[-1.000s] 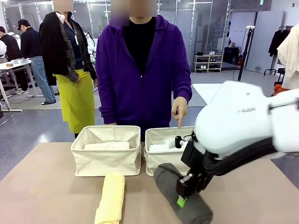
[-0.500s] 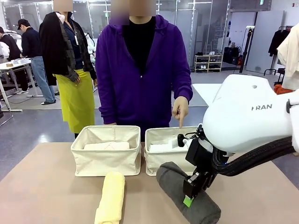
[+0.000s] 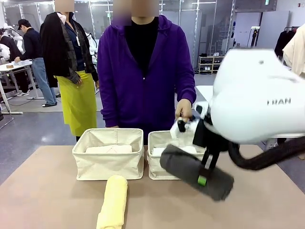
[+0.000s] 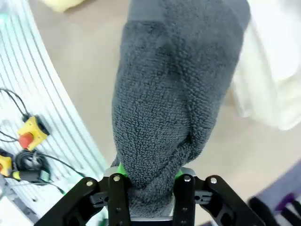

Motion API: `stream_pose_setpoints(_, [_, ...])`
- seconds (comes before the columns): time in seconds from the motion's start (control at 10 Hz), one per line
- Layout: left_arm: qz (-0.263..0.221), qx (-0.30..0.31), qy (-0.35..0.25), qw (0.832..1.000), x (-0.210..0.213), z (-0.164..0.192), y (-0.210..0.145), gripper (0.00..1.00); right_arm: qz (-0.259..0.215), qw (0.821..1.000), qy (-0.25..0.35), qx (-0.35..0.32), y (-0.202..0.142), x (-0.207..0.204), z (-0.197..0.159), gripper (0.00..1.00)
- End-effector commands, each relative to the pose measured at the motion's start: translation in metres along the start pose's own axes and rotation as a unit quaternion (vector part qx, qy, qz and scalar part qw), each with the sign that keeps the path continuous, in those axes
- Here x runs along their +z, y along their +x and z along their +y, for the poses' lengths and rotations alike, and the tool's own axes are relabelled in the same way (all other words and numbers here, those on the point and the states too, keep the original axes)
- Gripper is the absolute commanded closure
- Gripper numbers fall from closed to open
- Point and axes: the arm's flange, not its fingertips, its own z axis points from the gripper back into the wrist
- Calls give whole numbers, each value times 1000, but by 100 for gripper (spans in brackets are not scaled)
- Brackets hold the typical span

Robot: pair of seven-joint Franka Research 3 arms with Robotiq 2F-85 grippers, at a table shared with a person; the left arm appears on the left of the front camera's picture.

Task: Divide the towels into two baskets.
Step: Pick up one hotel-folded towel from the bottom of the table and place it in the Fabric basket indicated by the person.

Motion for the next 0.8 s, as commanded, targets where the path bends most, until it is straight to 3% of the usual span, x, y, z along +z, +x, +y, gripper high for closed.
stream_pose_setpoints(0.0, [1, -3, 1, 1000, 3, -1, 0, 0, 2, 996, -39, 80, 33, 20, -44, 67])
stream_pose_setpoints(0.3, [1, -3, 1, 1000, 3, -1, 0, 0, 7, 983, -90, 161, 72, 16, -107, 67])
stream_pose_setpoints(0.5, [1, -3, 1, 1000, 3, -1, 0, 0, 32, 976, -138, 168, 97, -6, -146, 67])
stream_pose_setpoints(0.7, [1, -3, 1, 1000, 3, -1, 0, 0, 50, 970, -144, 189, 114, -20, -176, 67])
